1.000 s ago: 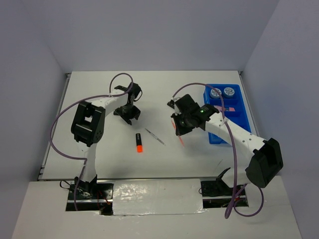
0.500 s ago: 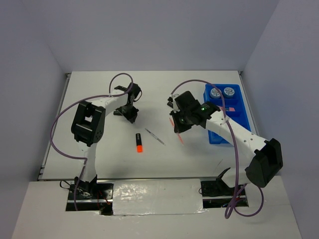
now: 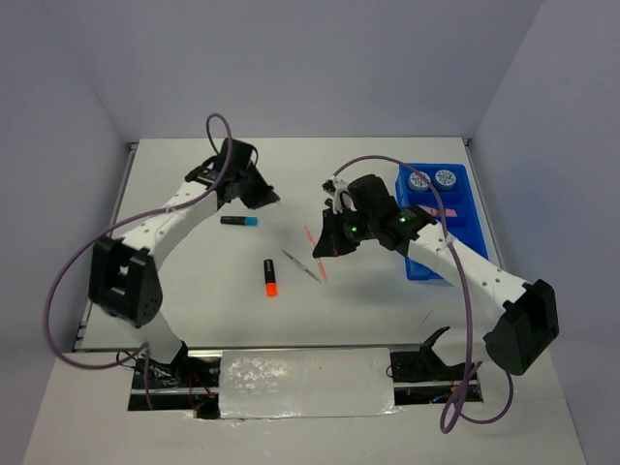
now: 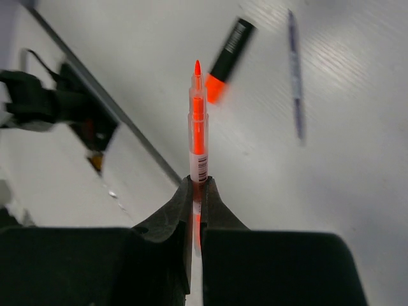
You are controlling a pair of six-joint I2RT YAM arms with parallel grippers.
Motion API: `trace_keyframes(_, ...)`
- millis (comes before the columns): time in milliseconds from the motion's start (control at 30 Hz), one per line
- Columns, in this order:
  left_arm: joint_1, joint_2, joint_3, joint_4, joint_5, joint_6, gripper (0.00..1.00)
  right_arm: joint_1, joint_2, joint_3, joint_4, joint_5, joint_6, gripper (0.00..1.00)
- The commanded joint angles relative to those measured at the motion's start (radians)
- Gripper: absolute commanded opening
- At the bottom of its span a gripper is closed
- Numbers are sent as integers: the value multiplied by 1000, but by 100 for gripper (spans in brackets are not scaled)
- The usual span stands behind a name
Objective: Sort the stationery into containers
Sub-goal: Close the pen cap on the pen.
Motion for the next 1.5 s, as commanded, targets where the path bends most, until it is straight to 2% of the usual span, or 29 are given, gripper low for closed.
trace_keyframes(0, -11, -216, -18, 289, 178, 143, 0, -5, -97, -23, 228, -135, 175, 0)
trace_keyframes(133, -15, -399, -102, 532, 320, 176, 0, 0, -183, -69, 385, -147, 349, 0)
trace_keyframes(200, -17, -422, -113, 645, 426, 156, 0, 6, -200, -79, 485, -173, 379, 0)
trace_keyframes(433, -24, -519, -153, 785, 567, 141, 0, 38, -226, 4, 412, -87, 293, 0)
trace_keyframes(600, -24, -560, -197, 868, 652, 153, 0, 52, -281, -28, 466, -139, 278, 0)
trace_keyframes(967, -24, -600, -242, 903, 689, 142, 0, 57, -300, -5, 378, -73, 226, 0)
trace_keyframes(1300, -24, -605, -285, 975, 739, 133, 1, 55, -283, 33, 381, -104, 209, 0)
trace_keyframes(1467, -24, -608, -296, 960, 741, 151, 1, 57, -271, 53, 366, -124, 201, 0)
